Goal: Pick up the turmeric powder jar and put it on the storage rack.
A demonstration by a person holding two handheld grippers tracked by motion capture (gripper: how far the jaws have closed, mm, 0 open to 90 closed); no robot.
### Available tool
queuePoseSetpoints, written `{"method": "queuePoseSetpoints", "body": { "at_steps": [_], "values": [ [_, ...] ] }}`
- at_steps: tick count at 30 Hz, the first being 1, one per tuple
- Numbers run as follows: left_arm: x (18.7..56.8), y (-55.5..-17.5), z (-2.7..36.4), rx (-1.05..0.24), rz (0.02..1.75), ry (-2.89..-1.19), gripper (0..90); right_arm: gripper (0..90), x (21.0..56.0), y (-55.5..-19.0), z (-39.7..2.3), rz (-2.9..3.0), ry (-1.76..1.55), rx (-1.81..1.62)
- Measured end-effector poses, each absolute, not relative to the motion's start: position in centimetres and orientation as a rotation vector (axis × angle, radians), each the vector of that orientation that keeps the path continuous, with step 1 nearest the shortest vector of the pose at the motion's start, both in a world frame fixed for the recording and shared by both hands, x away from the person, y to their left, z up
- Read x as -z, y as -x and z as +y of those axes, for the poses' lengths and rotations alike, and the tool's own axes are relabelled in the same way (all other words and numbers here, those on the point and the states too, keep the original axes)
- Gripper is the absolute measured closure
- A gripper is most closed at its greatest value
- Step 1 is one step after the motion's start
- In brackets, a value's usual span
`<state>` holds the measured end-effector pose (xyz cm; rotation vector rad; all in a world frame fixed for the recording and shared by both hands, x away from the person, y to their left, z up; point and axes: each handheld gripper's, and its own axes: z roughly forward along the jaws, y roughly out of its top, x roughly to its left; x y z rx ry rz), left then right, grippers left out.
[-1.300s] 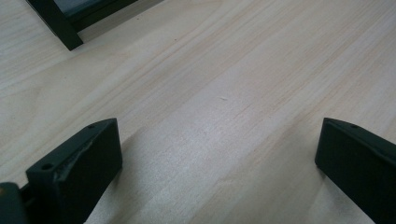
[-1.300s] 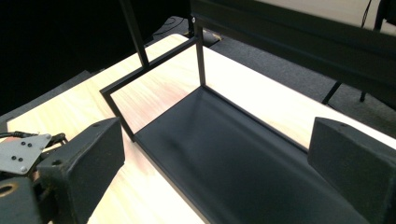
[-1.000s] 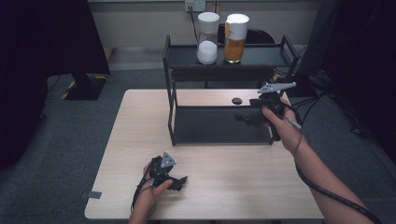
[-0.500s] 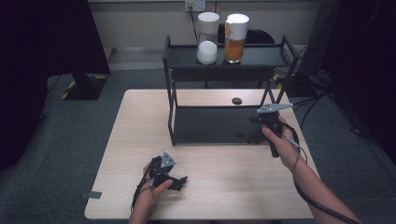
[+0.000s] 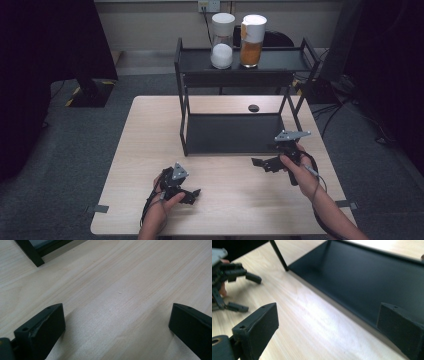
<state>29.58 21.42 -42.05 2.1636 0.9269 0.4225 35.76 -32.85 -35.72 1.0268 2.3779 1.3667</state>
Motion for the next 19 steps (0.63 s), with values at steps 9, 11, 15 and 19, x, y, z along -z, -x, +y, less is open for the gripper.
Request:
{"method": "queuePoseSetpoints", "body": {
  "at_steps": [9, 11, 15, 19],
  "values": [
    [42.1, -29.6, 21.4, -0.422, 0.927, -2.164, 0.0, 2.9, 39.2, -34.7, -33.7, 2.405, -1.054, -1.358],
    [42.0, -29.6, 21.4, -0.422, 0.927, -2.164, 0.0, 2.9, 39.8, -34.4, -33.6, 2.423, -1.046, -1.318],
    [42.0, -29.6, 21.4, -0.422, 0.927, -2.164, 0.0, 2.5, 41.2, -33.3, -33.7, 2.451, -1.02, -1.268],
    [42.0, -29.6, 21.4, -0.422, 0.927, -2.164, 0.0, 1.5, 42.3, -32.1, -33.7, 2.491, -0.978, -1.236]
  ]
}}
